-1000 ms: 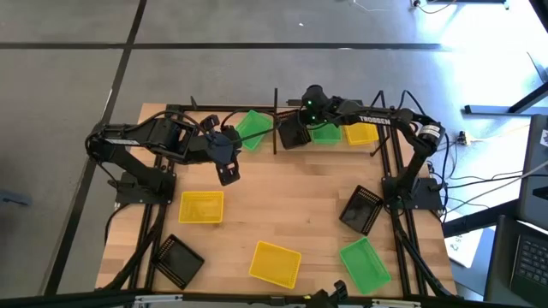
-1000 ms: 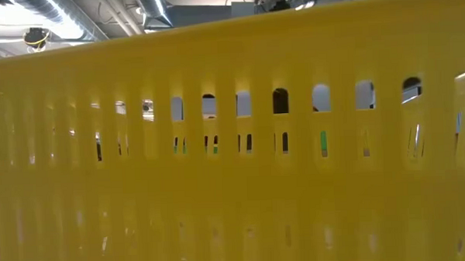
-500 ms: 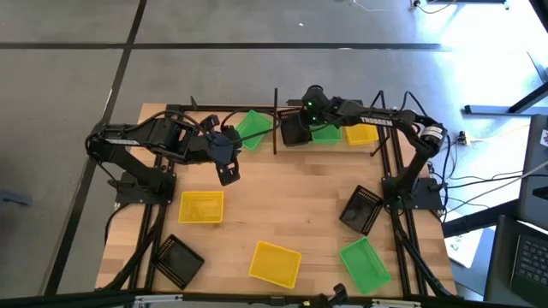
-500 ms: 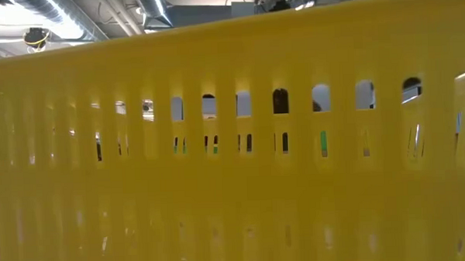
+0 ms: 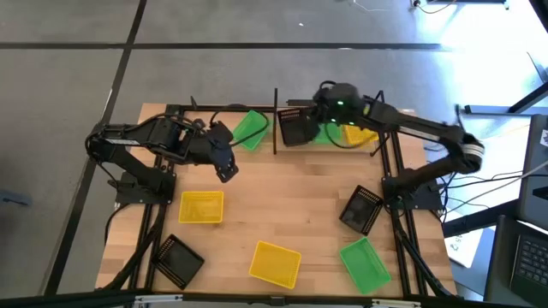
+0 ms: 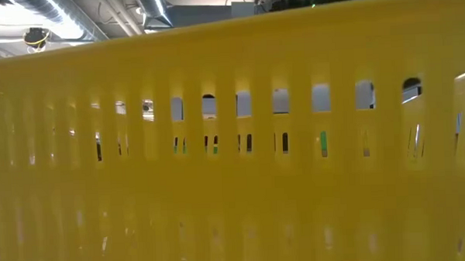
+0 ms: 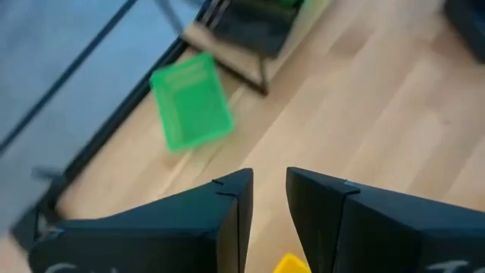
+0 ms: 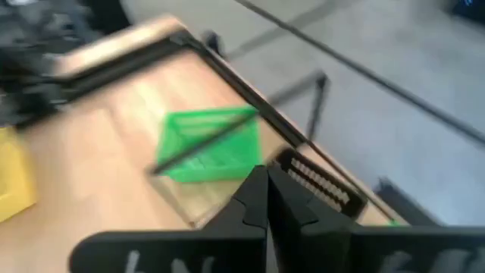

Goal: Stack baskets on shelf by color
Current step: Stack the top yellow basket on the yellow basket on the shelf

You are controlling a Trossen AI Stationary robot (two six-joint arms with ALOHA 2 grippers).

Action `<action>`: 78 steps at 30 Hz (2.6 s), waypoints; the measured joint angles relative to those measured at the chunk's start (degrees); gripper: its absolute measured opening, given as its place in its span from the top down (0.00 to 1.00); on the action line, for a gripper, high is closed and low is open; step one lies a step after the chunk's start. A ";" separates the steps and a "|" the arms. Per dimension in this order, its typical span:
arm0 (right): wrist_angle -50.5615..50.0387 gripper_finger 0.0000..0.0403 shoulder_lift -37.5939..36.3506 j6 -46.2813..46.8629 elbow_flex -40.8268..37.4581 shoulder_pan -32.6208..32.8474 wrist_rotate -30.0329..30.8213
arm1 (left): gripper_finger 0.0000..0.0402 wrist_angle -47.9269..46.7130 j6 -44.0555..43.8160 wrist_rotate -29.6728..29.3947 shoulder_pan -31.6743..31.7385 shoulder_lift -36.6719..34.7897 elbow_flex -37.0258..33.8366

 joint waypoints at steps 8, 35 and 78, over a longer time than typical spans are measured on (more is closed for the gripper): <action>-4.30 1.00 -11.79 -10.76 -0.01 5.61 -10.65 | 0.82 -5.56 -10.89 -0.01 -1.21 0.69 0.00; -39.68 1.00 -21.12 2.61 0.00 20.15 -24.59 | 0.82 0.51 -34.92 6.20 -7.58 1.27 -13.68; -36.51 1.00 -21.09 6.14 -0.01 21.45 -23.74 | 0.81 34.74 -65.06 19.82 -13.44 1.20 -48.87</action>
